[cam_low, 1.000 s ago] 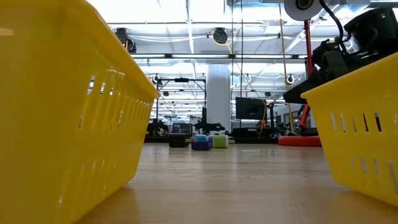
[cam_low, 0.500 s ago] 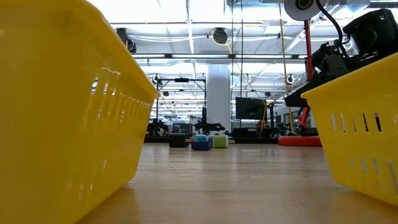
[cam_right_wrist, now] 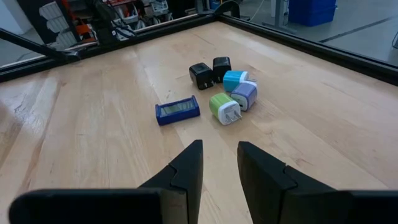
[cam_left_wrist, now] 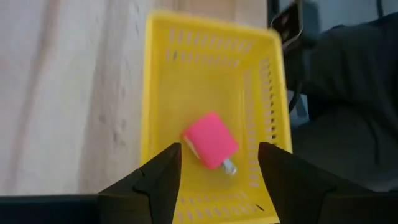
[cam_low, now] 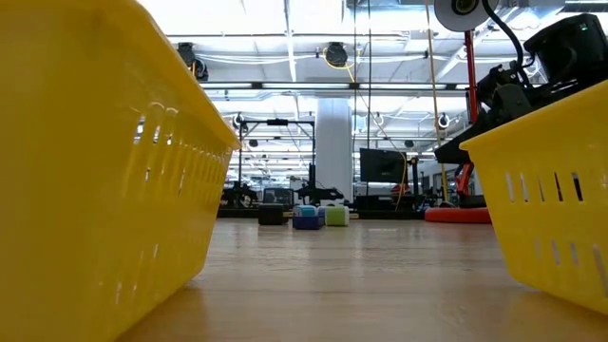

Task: Pick & Place Office items
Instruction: Put the bottom black adapter into the left yellow bin

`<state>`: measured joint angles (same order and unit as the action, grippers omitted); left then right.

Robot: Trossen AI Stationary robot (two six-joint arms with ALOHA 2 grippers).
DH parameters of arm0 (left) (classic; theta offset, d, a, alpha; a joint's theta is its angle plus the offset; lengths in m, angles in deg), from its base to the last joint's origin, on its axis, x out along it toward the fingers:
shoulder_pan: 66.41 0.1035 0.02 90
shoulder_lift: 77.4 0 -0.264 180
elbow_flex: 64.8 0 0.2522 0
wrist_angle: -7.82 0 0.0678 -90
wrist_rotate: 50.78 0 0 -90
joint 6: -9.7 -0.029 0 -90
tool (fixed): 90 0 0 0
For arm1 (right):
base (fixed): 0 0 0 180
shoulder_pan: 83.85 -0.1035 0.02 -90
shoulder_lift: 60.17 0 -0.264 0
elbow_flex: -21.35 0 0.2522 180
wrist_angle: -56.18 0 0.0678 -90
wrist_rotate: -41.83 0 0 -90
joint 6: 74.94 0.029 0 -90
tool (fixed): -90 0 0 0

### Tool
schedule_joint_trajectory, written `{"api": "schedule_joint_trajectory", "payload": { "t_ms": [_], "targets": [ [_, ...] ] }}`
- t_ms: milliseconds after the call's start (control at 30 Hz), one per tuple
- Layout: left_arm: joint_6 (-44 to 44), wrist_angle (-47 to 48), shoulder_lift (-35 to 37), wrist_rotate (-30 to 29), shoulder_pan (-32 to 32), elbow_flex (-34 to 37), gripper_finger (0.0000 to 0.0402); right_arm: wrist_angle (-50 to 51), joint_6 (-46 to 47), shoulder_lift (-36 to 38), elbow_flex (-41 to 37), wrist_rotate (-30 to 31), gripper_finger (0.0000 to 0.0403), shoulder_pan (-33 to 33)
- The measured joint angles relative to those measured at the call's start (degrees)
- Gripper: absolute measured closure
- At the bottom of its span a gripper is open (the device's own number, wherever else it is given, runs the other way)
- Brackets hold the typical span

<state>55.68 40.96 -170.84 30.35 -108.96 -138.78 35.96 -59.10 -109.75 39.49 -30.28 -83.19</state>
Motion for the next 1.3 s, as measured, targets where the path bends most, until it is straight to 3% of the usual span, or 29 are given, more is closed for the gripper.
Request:
{"api": "schedule_joint_trajectory", "payload": {
  "t_ms": [100, 333, 600, 667, 767, 900, 1100, 1300],
  "targets": [
    [-3.27, -0.26, 3.67, -2.2, 1.77, 0.0, 0.0199, 0.01, 0.0, 0.02, 0.0, 0.0, 0.0314, 0.0],
    [-1.89, -1.34, 13.59, -13.35, 9.06, 0.0, 0.0227, 0.01, -0.1, 0.02, 0.0, 0.0, 0.0314, 0.0],
    [-13.92, -4.24, 17.53, -21.44, 18.43, -0.02, 0.0256, 0.03, 0.4, 0.02, 0.0, 0.0, 0.0314, 0.0],
    [-14.4, -4.19, 16.86, -20.75, 21.84, -0.02, 0.0257, 0.01, 1.26, 0.02, 0.0, -0.01, 0.0314, 0.0],
    [-14.22, -2.6, 15.4, -15.19, 28.04, -0.02, 0.0246, 0.03, 1.66, 0.02, 0.0, -0.09, 0.0314, 0.0],
    [-16.01, 2.05, 13.86, -8.78, 36.72, -0.02, 0.0192, 0.09, 1.59, -0.01, 0.0, -0.13, 0.0314, 0.0],
    [-29.58, 7.33, 10.55, -7.87, 50.13, 0.0, 0.0103, 0.03, 0.47, 0.01, 0.0, -0.04, 0.0314, 0.0],
    [-38.34, 3.19, 3.08, 2.5, 60.06, -0.04, 0.007, -0.41, -3.05, -0.01, 0.0, 0.58, 0.0314, 0.0]
  ]
}}
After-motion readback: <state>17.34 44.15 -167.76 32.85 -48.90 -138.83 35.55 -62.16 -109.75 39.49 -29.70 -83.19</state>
